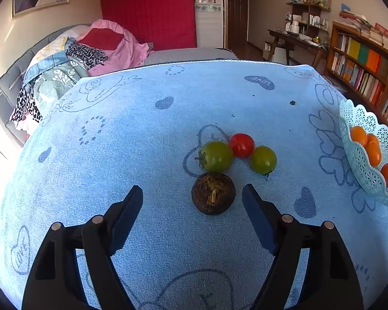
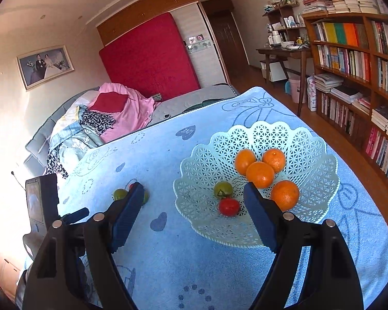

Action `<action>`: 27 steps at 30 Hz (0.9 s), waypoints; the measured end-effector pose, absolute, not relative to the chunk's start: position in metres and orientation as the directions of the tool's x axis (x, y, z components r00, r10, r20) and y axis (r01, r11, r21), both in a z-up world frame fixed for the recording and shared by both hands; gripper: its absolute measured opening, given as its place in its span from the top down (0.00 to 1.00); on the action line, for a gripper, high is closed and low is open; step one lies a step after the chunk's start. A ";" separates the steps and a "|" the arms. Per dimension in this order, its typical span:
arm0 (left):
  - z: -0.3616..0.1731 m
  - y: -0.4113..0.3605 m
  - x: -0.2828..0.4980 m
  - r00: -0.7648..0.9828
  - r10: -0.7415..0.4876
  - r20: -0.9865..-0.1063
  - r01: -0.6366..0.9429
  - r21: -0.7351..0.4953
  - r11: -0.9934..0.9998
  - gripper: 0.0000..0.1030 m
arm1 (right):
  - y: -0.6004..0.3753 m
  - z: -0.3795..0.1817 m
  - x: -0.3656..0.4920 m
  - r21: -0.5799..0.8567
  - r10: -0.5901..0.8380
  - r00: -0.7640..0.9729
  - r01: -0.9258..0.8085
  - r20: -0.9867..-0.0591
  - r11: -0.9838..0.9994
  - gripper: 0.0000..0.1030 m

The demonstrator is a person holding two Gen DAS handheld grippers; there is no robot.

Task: Organize fruits
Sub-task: 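Move the open left tool down to the dark brown round fruit, then close the left tool on the brown fruit and lift it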

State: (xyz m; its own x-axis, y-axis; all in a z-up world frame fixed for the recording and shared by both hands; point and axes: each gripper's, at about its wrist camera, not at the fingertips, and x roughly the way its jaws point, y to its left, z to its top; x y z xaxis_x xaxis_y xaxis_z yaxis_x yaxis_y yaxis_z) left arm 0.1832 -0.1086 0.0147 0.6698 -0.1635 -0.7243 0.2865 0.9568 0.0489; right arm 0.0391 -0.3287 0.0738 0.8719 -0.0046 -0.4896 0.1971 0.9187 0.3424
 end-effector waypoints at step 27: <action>0.020 -0.081 0.179 0.683 -0.268 -0.679 0.300 -0.073 0.951 0.73 | -0.285 0.051 0.057 0.213 -0.001 0.861 0.127 -0.508 0.969 0.22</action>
State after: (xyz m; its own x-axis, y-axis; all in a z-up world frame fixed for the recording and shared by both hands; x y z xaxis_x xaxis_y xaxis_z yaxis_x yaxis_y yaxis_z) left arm 0.1789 -0.0808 0.0204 0.6834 -0.2681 -0.6790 0.3003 0.9510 -0.0733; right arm 0.0571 -0.2849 0.0506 0.8615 -0.0012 -0.5078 0.1269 0.9688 0.2130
